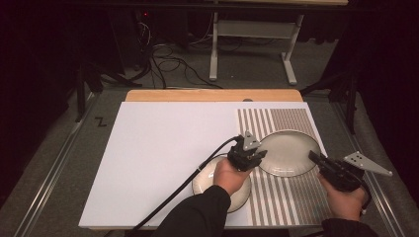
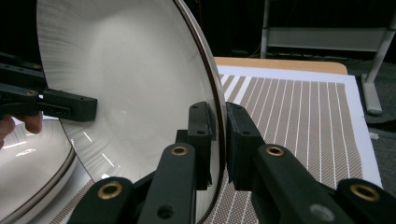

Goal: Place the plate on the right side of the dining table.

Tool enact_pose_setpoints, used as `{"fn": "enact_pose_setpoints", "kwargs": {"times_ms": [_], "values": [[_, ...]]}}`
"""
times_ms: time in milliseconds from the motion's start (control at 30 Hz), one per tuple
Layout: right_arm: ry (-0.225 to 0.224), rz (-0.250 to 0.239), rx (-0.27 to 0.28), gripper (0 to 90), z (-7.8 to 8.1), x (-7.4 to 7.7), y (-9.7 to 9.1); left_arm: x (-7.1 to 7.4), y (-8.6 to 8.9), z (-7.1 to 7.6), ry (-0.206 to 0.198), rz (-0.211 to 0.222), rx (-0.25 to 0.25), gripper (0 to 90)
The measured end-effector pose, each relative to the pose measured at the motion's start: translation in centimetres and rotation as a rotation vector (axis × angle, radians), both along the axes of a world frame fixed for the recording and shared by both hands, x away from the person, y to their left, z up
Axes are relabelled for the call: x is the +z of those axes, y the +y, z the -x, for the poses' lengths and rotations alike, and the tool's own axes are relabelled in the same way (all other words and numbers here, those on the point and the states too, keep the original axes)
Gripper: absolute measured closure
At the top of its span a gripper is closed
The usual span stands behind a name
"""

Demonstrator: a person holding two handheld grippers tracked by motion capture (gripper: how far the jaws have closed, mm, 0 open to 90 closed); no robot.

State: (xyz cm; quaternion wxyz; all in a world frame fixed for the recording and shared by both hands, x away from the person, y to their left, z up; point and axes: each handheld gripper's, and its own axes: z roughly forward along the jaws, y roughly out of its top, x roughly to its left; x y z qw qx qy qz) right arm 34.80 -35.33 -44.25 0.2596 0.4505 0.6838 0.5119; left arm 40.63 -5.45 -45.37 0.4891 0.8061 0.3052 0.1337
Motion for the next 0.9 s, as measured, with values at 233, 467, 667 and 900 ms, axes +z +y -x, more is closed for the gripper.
{"fn": "enact_pose_setpoints", "kwargs": {"times_ms": [233, 467, 667, 900], "values": [[0.017, 0.013, -0.010, 83.5, -0.4, -0.9, -0.2, -1.0, -0.6, -0.6, 0.031, -0.039, 0.020, 73.9], [0.037, 0.029, -0.010, 84.0, -0.6, -1.8, -0.2, -1.7, -0.9, -0.9, 0.049, -0.072, 0.033, 74.5], [0.044, 0.042, -0.016, 84.5, -0.6, -2.1, -0.3, -2.0, -1.0, -1.0, 0.063, -0.093, 0.041, 75.8], [0.054, 0.060, -0.017, 84.9, -0.6, -2.6, -0.4, -2.1, -1.1, -1.0, 0.071, -0.088, 0.044, 76.3]]}}
